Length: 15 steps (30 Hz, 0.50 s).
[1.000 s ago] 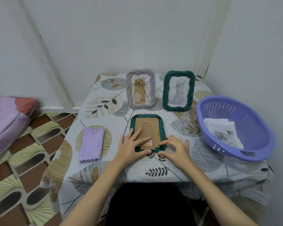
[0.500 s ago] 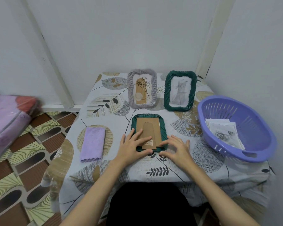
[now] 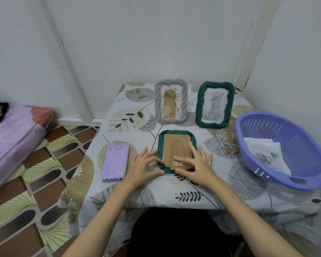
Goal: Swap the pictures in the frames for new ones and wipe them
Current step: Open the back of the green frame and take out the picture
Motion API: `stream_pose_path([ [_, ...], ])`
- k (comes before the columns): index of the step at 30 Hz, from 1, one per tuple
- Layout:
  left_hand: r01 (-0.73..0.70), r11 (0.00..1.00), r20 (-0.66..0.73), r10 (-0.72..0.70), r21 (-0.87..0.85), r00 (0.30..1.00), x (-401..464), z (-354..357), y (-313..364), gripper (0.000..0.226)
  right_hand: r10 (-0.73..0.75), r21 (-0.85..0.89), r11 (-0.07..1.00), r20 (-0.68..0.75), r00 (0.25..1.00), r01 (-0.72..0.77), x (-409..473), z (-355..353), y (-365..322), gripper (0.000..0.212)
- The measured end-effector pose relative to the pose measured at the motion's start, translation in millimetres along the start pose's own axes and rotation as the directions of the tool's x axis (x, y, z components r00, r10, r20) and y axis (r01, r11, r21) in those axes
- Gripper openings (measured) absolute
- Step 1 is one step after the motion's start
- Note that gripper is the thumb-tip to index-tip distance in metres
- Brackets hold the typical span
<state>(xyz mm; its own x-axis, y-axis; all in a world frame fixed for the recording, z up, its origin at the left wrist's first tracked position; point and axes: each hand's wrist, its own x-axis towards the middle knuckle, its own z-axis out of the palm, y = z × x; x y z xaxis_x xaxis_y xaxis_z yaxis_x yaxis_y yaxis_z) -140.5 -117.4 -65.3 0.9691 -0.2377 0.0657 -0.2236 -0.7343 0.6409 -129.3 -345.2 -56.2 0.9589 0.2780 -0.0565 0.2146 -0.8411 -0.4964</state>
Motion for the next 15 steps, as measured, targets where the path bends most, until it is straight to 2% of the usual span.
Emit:
stream_pose_path([
  [4,-0.002,1.000,-0.019,0.003,0.017,1.000,-0.6,0.9,3.7,0.050,0.027,0.035,0.999,0.041,0.999,-0.029,-2.1,0.1,0.6,0.050],
  [8,-0.012,0.999,-0.015,0.013,0.050,1.000,0.6,2.1,4.9,0.030,0.039,0.085,0.995,0.044,0.998,-0.043,-4.6,1.7,-0.9,0.050],
  [15,-0.004,0.998,0.042,0.001,0.064,0.999,4.5,2.9,4.8,0.025,0.040,0.098,0.994,0.045,0.998,-0.044,-6.1,0.8,-4.8,0.047],
])
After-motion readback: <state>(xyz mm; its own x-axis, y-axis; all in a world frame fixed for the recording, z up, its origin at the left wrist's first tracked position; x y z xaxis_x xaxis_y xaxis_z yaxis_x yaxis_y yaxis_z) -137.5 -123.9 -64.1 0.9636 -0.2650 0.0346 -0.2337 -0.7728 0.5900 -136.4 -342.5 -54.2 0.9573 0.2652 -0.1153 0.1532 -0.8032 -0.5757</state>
